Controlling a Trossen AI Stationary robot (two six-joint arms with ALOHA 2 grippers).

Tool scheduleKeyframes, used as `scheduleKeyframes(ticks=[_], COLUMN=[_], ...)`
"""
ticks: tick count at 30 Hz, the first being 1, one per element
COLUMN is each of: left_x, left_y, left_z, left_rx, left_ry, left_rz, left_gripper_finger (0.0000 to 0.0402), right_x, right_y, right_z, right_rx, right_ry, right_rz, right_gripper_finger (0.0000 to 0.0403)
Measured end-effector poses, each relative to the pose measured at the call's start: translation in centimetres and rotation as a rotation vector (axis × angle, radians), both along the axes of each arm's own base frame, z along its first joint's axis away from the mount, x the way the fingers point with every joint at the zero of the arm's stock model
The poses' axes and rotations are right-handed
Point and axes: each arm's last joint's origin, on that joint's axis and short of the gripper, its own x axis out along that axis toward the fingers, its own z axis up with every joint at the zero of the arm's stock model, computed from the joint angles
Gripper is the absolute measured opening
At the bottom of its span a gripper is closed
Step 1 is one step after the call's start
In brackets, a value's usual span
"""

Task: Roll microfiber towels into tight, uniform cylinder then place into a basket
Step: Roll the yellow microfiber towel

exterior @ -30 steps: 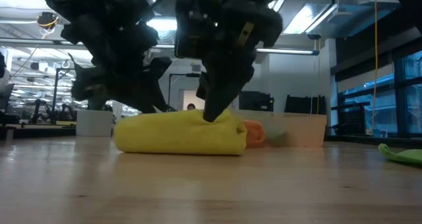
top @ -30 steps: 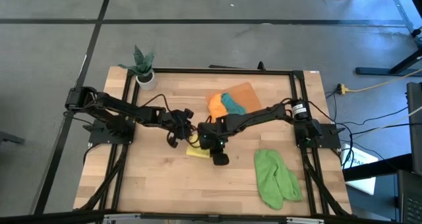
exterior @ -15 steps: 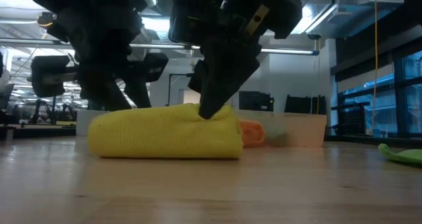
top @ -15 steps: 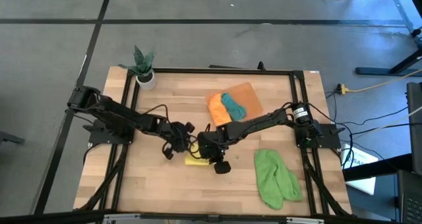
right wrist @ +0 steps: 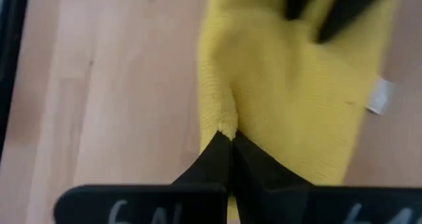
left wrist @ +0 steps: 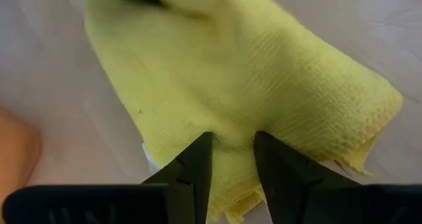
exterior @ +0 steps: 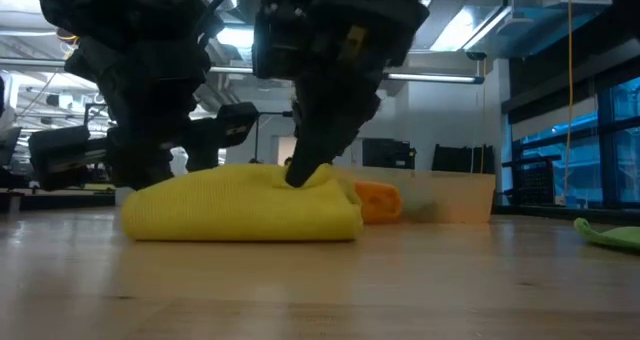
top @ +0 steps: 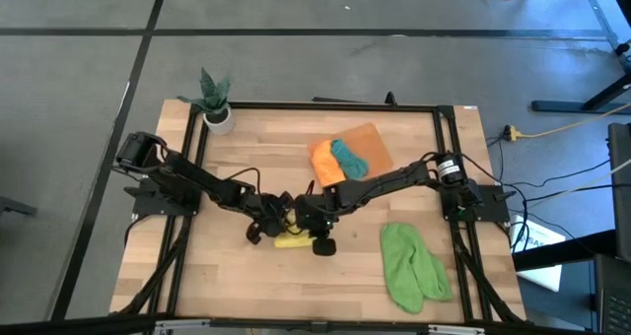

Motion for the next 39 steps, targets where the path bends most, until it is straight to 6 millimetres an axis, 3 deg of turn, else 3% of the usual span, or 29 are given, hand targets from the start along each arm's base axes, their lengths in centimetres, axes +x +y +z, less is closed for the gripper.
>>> scheduleKeyframes(ticks=[12, 26, 32, 39], left_x=[-0.3, -0.6, -0.9, -2.2], left_y=[0.0, 0.0, 0.2, 0.2], left_z=[-0.2, -0.4, 0.5, 2.9], left_rx=[0.007, 0.006, 0.099, 0.122], left_ry=[0.045, 0.073, 0.029, 0.002], left_rz=[-0.016, 0.01, 0.111, 0.151], left_gripper_finger=[0.0108, 0.0108, 0.0108, 0.0108], right_x=[0.3, -0.2, -0.8, -0.9], right_y=[-1.3, -2.4, -2.7, -3.2], right_z=[0.0, 0.1, -1.1, -1.4], right_rx=[-0.01, -0.201, -0.218, -0.224], right_ry=[0.022, 0.031, 0.055, 0.068], right_rz=[-0.18, -0.353, -0.362, -0.368], right_gripper_finger=[0.0007, 0.0007, 0.0007, 0.0007])
